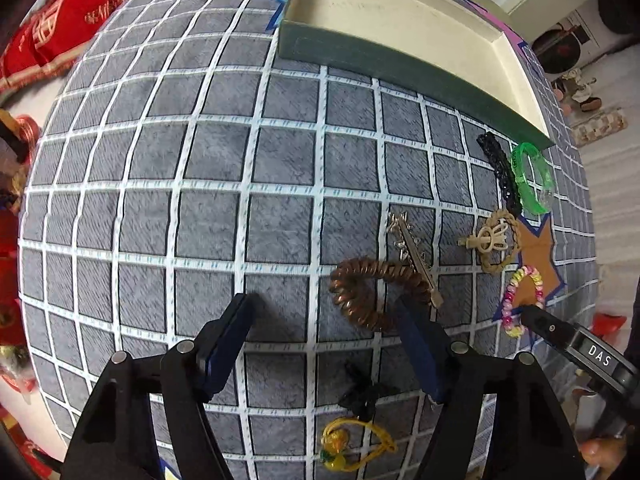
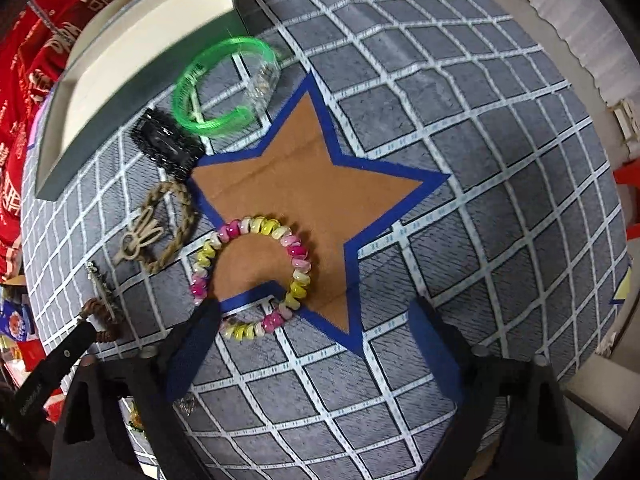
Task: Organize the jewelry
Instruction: 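Grasp the pink-and-yellow beaded bracelet with the right gripper while the left gripper grasps the brown coiled hair tie, then carry both items into the white tray and open both grippers to release them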
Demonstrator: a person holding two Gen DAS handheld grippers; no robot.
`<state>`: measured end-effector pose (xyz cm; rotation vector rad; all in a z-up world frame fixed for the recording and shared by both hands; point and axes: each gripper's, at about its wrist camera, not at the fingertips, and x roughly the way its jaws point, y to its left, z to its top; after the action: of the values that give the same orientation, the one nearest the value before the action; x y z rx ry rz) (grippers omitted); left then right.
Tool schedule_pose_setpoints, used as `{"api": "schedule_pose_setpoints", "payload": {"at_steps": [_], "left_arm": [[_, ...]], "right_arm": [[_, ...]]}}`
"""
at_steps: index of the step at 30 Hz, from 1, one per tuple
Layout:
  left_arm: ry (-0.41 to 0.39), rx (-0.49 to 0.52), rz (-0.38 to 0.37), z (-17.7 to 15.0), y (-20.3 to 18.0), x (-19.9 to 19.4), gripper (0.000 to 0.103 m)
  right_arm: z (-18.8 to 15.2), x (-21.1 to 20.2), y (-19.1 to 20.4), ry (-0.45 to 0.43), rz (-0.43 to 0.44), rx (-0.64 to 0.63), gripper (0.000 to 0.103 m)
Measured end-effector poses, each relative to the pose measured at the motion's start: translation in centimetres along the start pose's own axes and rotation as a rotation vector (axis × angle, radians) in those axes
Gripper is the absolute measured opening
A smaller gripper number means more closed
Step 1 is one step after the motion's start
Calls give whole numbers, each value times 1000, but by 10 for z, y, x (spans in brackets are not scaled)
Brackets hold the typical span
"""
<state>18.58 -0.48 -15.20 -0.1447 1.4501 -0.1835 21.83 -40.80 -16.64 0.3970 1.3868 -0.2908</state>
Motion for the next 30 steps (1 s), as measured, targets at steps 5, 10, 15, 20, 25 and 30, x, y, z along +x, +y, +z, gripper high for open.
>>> {"api": "schedule_pose_setpoints", "payload": {"at_steps": [5, 10, 15, 20, 25, 30], "left_arm": [[-7, 57, 45, 13, -26, 6, 63], [-4, 104, 82, 29, -55, 14, 33], [6, 91, 41, 51, -88, 25, 21], [-20, 83, 11, 60, -99, 7, 19], [-61, 66, -3, 86, -114, -6, 19], [-119, 53, -17, 133, -138, -21, 19]], "right_arm": [[3, 5, 22, -16, -96, -84, 78], [-1, -3, 48, -23, -112, -178, 45], [11, -19, 65, 0, -65, -194, 10], [36, -44, 48, 1, 27, -183, 10], [69, -76, 49, -32, 97, -209, 10], [111, -105, 66, -69, 158, -251, 10]]}}
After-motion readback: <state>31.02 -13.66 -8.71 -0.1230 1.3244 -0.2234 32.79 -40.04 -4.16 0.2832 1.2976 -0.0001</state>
